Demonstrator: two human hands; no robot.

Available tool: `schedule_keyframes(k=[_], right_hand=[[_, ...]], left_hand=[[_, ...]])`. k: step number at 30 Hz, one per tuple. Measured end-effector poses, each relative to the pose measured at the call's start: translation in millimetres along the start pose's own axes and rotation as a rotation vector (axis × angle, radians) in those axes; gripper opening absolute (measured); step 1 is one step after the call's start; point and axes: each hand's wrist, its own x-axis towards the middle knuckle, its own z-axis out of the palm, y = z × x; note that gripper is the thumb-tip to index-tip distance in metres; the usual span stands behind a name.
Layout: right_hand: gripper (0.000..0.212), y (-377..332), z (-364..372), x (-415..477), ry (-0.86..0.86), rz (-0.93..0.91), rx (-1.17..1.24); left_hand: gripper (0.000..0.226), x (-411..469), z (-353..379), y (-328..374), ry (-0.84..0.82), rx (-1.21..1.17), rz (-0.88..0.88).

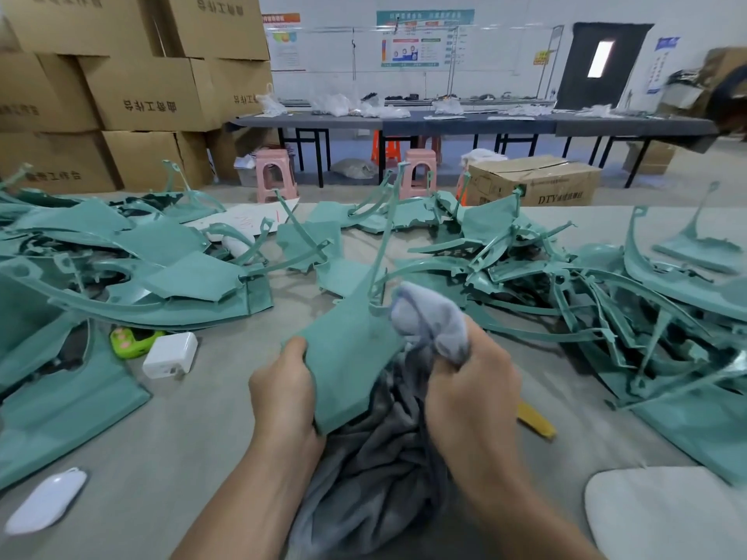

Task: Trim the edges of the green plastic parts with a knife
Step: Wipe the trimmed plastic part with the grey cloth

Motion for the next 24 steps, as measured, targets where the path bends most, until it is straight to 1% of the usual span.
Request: schedule_keyframes(k=[1,2,3,4,5,6,7,8,9,10,11,12,13,14,15,16,17,19,20,21,22,24], right_hand=[[0.038,4,-2,7,0.022,0.086,0.022],[0.038,7,-4,12,0.004,0.148,0.045],[0.037,8,-4,14,-0.051,0.172,0.087],[0.036,4,-3,15,-0.130,0.184,0.163],[0.038,1,-2,13,-0.212,0.195,0.266],[0.038,-1,0,10,-0.285,0.217,0.386],[0.032,-3,1,9,-0.341,0.252,0.501],[0.026,-6,3,7,-0.384,0.282,0.588],[0.022,-7,4,6,-0.418,0.297,0.651],[0.021,-8,6,4,-0.445,0.301,0.699],[0.025,-8,9,2,-0.464,0.283,0.702],[0.033,-7,11,1,-0.478,0.239,0.648],[0.044,-5,15,0,-0.501,0.172,0.541],[0.058,-4,18,-1,-0.528,0.108,0.395],[0.072,-4,21,-3,-0.562,0.059,0.224],[0.082,-4,24,-6,-0.587,0.012,0.043],[0.087,-6,26,-9,-0.600,-0.043,-0.100],[0.084,-9,27,-14,-0.649,-0.138,-0.207],[0.079,-9,26,-15,-0.678,-0.187,-0.208],[0.073,-10,25,-17,-0.707,-0.231,-0.194],[0.070,-12,22,-18,-0.738,-0.267,-0.177],[0.063,-14,21,-22,-0.779,-0.312,-0.173]], left_hand=[[0.019,2,0,0,-0.033,0.026,-0.008],[0.017,4,0,-2,-0.089,0.055,-0.009],[0.016,3,1,-3,-0.145,0.090,0.017],[0.021,3,1,-6,-0.179,0.159,0.091],[0.028,3,1,-9,-0.173,0.309,0.217],[0.033,2,0,-13,-0.123,0.520,0.388],[0.034,-1,-1,-15,-0.056,0.729,0.596],[0.030,-9,1,-14,-0.028,0.820,0.769],[0.025,-13,3,-15,-0.071,0.825,0.822],[0.022,-18,4,-15,-0.186,0.727,0.782],[0.023,-23,7,-15,-0.340,0.488,0.610],[0.033,-28,10,-12,-0.503,0.220,0.385],[0.046,-31,10,-10,-0.635,-0.026,0.167],[0.055,-31,8,-9,-0.719,-0.168,0.031],[0.060,-30,7,-8,-0.750,-0.237,-0.039],[0.063,-29,6,-6,-0.758,-0.263,-0.074],[0.068,-26,4,-3,-0.771,-0.275,-0.133],[0.080,-17,-1,6,-0.753,-0.323,-0.288],[0.085,-12,-3,9,-0.742,-0.327,-0.349],[0.085,-5,-6,11,-0.713,-0.312,-0.391],[0.075,-2,-7,15,-0.676,-0.301,-0.397],[0.033,4,-6,16,-0.646,-0.337,-0.330]])
